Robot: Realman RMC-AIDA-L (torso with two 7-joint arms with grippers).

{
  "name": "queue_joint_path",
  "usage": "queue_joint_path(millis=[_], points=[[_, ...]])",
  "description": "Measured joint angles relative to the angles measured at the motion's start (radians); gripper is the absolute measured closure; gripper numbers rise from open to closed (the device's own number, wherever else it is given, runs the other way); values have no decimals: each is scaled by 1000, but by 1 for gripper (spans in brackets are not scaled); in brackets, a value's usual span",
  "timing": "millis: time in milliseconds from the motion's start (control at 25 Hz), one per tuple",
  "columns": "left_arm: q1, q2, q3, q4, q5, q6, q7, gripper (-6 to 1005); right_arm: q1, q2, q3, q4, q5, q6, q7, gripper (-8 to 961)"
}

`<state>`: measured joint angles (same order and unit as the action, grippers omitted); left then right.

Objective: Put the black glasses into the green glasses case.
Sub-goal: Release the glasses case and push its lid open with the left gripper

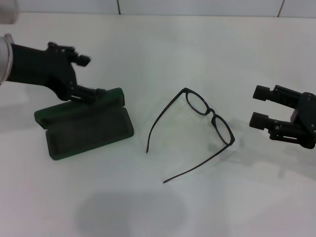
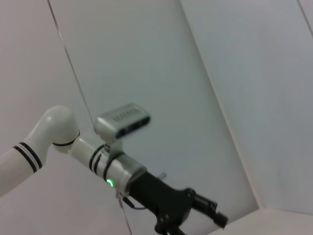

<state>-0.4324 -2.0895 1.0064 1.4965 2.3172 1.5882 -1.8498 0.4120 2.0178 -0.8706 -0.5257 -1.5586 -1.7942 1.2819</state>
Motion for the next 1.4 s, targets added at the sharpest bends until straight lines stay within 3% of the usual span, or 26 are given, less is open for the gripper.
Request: queue_joint_path(millis=[120,280,480,840,1160,1400], points=[[-28,0,59,-16,125,-23,-54,137,4,-1,1,8,3,2,-7,141],[-36,-1,101,-26,172,-33,-72,138,10,-1,2,8,4,9,-13,141],[-40,1,113,-43,191,-36,-85,140,16,-1,2,9,4,23,-28,141],[-104,-1,116,-170,291,-67,-120,143,18,1,3,15,4,48,-35,141],[-116,-1,132,-183,294,-76,-121,201,13,0,2,36,17,56,-46,141],[-110,0,141,-187,294,-75,-121,386,3,-1,5,36,35,58,-47,141]])
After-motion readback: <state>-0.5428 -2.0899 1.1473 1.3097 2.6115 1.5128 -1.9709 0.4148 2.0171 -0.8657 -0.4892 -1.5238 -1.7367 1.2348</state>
